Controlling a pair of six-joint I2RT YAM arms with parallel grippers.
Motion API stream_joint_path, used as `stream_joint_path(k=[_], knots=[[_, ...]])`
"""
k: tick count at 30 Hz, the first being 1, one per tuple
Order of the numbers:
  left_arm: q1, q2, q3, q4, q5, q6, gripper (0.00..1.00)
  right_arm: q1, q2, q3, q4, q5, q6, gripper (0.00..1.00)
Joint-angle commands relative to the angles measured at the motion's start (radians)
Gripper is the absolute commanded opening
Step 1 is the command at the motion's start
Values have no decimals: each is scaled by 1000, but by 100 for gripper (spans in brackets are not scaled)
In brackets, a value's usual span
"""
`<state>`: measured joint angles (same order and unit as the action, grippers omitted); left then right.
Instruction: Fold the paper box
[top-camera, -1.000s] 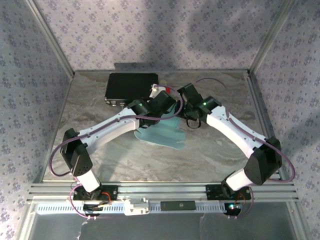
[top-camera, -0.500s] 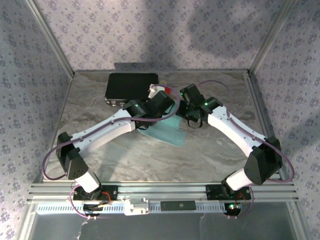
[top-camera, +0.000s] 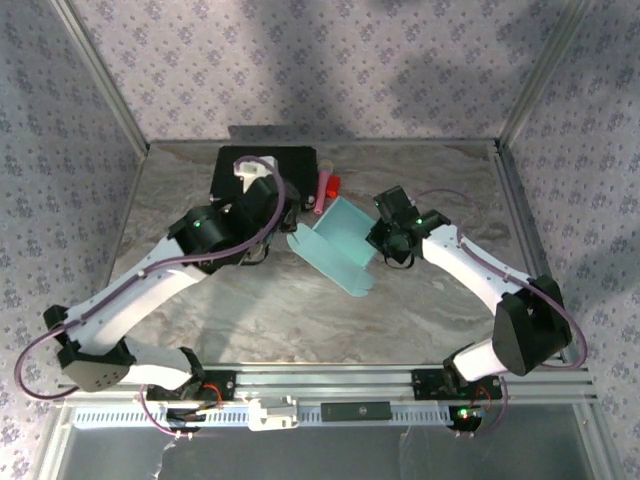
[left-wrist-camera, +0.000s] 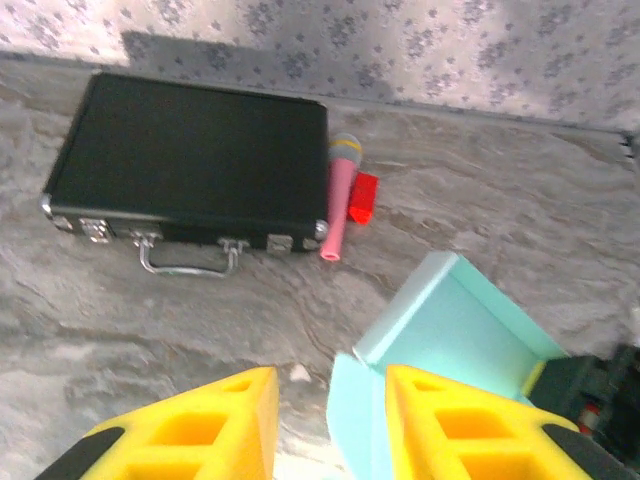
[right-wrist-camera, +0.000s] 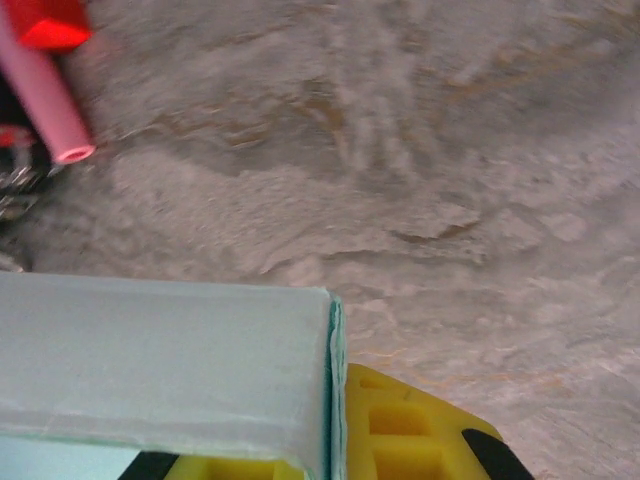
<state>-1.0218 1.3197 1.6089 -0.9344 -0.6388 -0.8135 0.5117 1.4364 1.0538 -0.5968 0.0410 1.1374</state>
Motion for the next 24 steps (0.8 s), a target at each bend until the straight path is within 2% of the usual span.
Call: stream_joint_path(k=[1,5,13,17,24], knots=[[-78,2,-62,-35,36,-139,38,-7,-49,-50,47,25,168,0],[-93,48,-83,-34,104,-175,44,-14,-63,-101,58,52,252,0],[-136,55,-128,6,76,-228,47,-39,-85,-183,98,14,358,0],[-136,85,-122,22,76,-220,52,-47,-110,-190,82,13,373,0],[-136,100,-116,10,96,-232,53,-64,-134,-218,94,24,389,0]])
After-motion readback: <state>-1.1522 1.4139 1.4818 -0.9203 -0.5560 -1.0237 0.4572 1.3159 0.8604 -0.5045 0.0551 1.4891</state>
